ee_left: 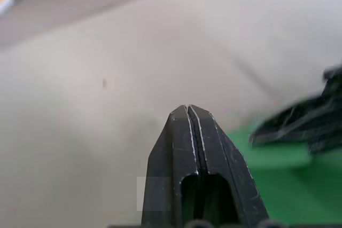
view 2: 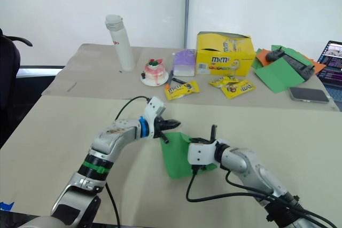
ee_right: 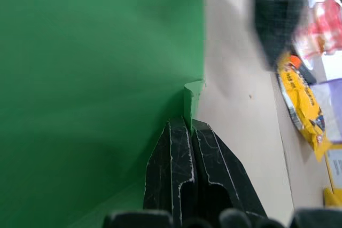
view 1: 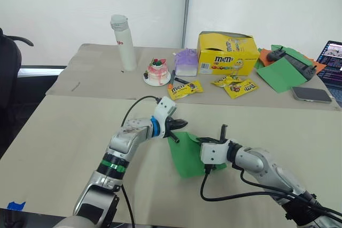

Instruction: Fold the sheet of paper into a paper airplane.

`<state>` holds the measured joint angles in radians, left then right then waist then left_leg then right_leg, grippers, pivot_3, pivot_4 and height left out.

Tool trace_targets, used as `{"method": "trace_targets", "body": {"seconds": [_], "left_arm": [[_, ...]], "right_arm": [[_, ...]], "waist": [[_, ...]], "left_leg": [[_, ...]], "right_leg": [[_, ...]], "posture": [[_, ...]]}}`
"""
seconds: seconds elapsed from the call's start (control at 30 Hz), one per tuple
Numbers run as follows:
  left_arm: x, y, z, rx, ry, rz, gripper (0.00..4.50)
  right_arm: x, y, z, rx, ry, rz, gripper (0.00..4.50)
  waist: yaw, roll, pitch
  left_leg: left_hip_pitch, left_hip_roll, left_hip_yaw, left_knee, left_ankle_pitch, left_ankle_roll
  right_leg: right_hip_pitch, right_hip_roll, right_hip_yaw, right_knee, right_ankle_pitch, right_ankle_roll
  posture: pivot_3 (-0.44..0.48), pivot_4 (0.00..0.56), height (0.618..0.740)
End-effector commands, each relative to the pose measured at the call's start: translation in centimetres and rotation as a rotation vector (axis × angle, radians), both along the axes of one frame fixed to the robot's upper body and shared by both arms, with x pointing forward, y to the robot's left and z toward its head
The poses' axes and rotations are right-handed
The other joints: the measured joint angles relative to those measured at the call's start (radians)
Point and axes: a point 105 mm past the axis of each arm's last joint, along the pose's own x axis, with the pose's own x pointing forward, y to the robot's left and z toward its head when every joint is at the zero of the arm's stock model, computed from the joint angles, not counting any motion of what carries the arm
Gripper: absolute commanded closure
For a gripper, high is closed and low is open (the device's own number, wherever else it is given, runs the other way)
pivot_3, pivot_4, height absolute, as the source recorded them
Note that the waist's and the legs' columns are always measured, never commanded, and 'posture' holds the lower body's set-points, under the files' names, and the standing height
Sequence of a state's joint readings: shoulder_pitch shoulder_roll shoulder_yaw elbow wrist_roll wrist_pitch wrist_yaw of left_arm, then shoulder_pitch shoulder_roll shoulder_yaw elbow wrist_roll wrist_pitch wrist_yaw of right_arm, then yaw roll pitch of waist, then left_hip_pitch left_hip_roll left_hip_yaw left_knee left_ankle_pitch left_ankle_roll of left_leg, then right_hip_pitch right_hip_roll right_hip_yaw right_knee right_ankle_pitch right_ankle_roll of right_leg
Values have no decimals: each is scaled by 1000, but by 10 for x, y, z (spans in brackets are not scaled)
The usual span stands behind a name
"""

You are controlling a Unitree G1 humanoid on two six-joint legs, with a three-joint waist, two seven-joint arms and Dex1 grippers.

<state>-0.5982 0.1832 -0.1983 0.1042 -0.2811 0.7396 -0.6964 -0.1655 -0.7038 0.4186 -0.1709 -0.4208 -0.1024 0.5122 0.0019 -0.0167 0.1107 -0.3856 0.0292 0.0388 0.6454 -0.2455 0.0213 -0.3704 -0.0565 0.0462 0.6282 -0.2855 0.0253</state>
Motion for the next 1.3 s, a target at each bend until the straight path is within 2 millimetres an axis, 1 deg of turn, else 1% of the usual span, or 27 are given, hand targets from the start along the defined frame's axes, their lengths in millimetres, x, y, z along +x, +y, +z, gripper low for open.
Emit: {"method": "trace_targets", "body": {"seconds": [0.03, 0.07, 0.1, 0.2, 0.27, 0.37, 0.53, 0.7, 0.83, 0.9, 0.93, 1.0, 1.1, 1.17, 1.3], "left_arm": [[0, -15, 25, -37, -53, -63, 4500], [-3, -19, 22, -12, -45, -91, 4500], [-6, -21, 15, 31, -36, -115, 4500], [-13, -22, -8, 151, -23, -162, 4500], [-17, -23, -18, 192, -11, -183, 4500], [-20, -25, -28, 234, -6, -204, 4500], [-21, -27, -44, 275, 12, -203, 4500], [-20, -24, -63, 312, 35, -202, 4500], [-22, -26, -68, 309, 46, -218, 4500], [-23, -27, -70, 309, 50, -226, 4500], [-24, -27, -71, 309, 51, -229, 4500], [-24, -28, -73, 310, 54, -233, 4500], [-25, -30, -74, 309, 56, -241, 4500], [-25, -31, -75, 307, 56, -248, 4500], [-25, -32, -75, 303, 55, -257, 4500]], "right_arm": [[-1, 1, 1, -11, -36, 9, 4467], [-1, 1, -1, -16, -37, 7, 4467], [-1, 0, -2, -18, -38, 3, 4467], [-2, -1, -3, -22, -42, -7, 4467], [-2, -2, -3, -25, -44, -16, 4467], [-4, -4, -4, -27, -47, -23, 4467], [-6, -7, -3, -34, -57, -33, 4467], [-8, -12, -2, -41, -67, -61, 4467], [-11, -17, 2, -12, -59, -98, 4467], [-13, -22, 4, -4, -55, -118, 3893], [-14, -25, 6, 1, -52, -125, 3689], [-18, -32, 8, -20, -61, -137, 2975], [-28, -43, 12, -38, -47, -146, 1980], [-34, -50, 19, -18, -40, -164, 1980], [-33, -60, 43, 128, -28, -242, 1980]], "waist": [[-1, 0, 0], [-1, 0, 0], [-1, 0, 0], [-3, 0, 0], [-4, 0, 0], [1, 0, 0], [10, 0, 0], [13, 0, 0], [15, 0, 0], [15, 0, 0], [13, 0, -1], [11, -1, -1], [12, -2, -1], [12, -3, 0], [9, -5, 1]], "left_leg": [[0, 0, 0, 0, 0, 0], [0, 0, 0, 0, 0, 0], [0, 0, 0, 0, 0, 0], [2, 0, 0, -1, 0, 0], [2, 0, 0, -1, 0, 0], [1, 0, 0, -1, 0, -1], [1, -1, 0, 0, 0, -1], [1, -1, -1, 0, 0, -1], [1, -2, -2, 0, 0, 0], [1, -2, -2, 1, 0, 0], [1, -2, -2, 1, 0, 0], [2, -2, -3, 1, 0, 0], [4, -2, -3, 1, 0, 0], [5, -2, -3, 1, 0, 0], [5, -2, -4, 1, 0, 0]], "right_leg": [[0, 0, 0, 0, 0, 0], [0, 0, 0, 0, 0, 0], [0, 1, 0, 0, 0, 0], [1, 1, 0, 0, 0, 0], [1, 1, 0, 0, 0, 0], [1, 1, 0, 0, 0, 0], [1, 0, 0, 0, 0, 0], [2, 0, 0, 0, 0, 0], [3, 0, 0, -1, -1, 1], [3, 0, 0, -1, -1, 1], [4, 0, 0, -1, -1, 1], [4, 0, 0, 0, -1, 1], [6, 0, 0, 0, -1, 1], [8, 0, 0, 0, -1, 2], [8, 0, 0, -1, -1, 2]], "posture": [[0, 150, 740], [0, 150, 740], [0, 150, 740], [0, 150, 740], [0, 150, 740], [0, 150, 740], [0, 150, 740], [0, 150, 740], [0, 150, 740], [0, 150, 740], [0, 150, 740], [0, 150, 740], [0, 150, 740], [0, 150, 740], [0, 150, 740]]}}
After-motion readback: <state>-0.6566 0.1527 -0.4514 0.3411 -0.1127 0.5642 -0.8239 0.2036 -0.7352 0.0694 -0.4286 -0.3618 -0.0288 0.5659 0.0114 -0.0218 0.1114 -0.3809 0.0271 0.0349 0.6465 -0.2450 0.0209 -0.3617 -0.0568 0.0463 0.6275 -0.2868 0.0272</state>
